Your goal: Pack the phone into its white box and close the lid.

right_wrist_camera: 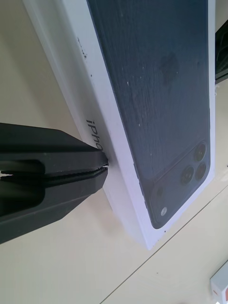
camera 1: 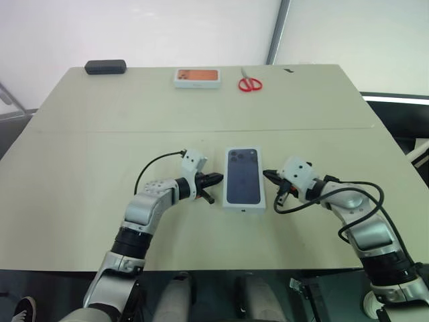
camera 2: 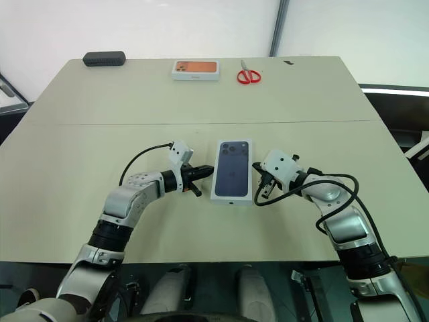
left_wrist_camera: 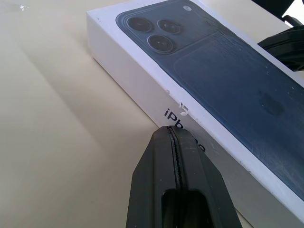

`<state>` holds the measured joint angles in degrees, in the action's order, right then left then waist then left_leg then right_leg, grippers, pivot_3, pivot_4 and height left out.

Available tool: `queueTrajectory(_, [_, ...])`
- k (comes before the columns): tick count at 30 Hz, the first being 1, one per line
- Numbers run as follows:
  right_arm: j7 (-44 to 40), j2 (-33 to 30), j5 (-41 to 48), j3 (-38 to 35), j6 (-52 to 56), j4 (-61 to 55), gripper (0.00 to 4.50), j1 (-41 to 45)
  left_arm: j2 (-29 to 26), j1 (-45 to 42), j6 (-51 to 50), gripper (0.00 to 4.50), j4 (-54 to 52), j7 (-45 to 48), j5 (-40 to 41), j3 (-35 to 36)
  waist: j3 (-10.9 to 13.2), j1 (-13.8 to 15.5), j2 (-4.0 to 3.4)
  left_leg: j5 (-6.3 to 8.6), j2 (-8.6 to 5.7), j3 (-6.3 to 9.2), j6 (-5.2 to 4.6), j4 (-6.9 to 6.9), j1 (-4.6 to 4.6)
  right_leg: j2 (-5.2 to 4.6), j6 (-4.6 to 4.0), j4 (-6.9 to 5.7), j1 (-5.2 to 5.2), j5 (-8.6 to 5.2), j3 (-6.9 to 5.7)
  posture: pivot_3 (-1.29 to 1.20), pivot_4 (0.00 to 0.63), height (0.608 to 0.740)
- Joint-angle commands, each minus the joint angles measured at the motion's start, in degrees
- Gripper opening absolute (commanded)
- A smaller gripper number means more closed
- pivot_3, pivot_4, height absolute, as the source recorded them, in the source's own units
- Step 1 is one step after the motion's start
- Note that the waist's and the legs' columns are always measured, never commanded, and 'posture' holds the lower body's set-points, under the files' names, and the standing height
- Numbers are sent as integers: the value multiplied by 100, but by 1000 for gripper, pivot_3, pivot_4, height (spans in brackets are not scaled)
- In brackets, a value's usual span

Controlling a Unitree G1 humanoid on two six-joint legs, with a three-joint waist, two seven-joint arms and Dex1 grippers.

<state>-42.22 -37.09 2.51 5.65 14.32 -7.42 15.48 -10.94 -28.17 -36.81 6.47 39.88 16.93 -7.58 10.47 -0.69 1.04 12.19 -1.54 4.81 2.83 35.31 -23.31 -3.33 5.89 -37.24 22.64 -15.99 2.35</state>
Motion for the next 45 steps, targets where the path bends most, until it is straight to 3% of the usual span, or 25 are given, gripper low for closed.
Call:
queueTrajectory(1, [-62,-7,5,-21,-168,-40,46,48,162,-116,114,0,-231,100,104,-153,0,0,0,0,0,0,0,0,0,0,0,0,0,0,0,0,150,740])
queueTrajectory(19, [-33,65,-475,238,-268,133,46,112,201,-129,132,0,-259,71,123,-53,0,1,0,0,-1,0,0,1,0,0,0,0,0,0,0,0,150,740])
queueTrajectory(23, [150,-62,-523,-67,-307,556,46,421,146,-92,154,0,-253,73,95,-41,0,2,0,0,-1,-2,0,1,0,0,0,0,-1,0,1,0,150,740])
queueTrajectory(28, [262,105,51,-616,-121,590,46,874,159,-68,153,0,-274,67,115,-36,0,0,0,0,-1,-1,0,0,-1,-1,0,0,1,0,1,0,150,740])
queueTrajectory(32, [270,138,59,-573,-129,459,46,963,181,-58,146,0,-268,68,144,-13,0,-2,0,0,0,-1,0,0,-1,1,0,-1,1,0,0,0,150,740])
queueTrajectory(36, [89,303,429,-582,-9,134,46,845,177,-49,130,0,-288,80,153,-4,0,1,0,0,0,-2,0,1,-1,0,0,-2,1,0,1,0,150,740])
queueTrajectory(45, [-188,28,-162,105,-350,303,46,72,160,-43,116,0,-341,90,144,-21,-1,-13,0,0,-3,-3,0,3,2,-1,1,-4,-1,1,1,0,150,740])
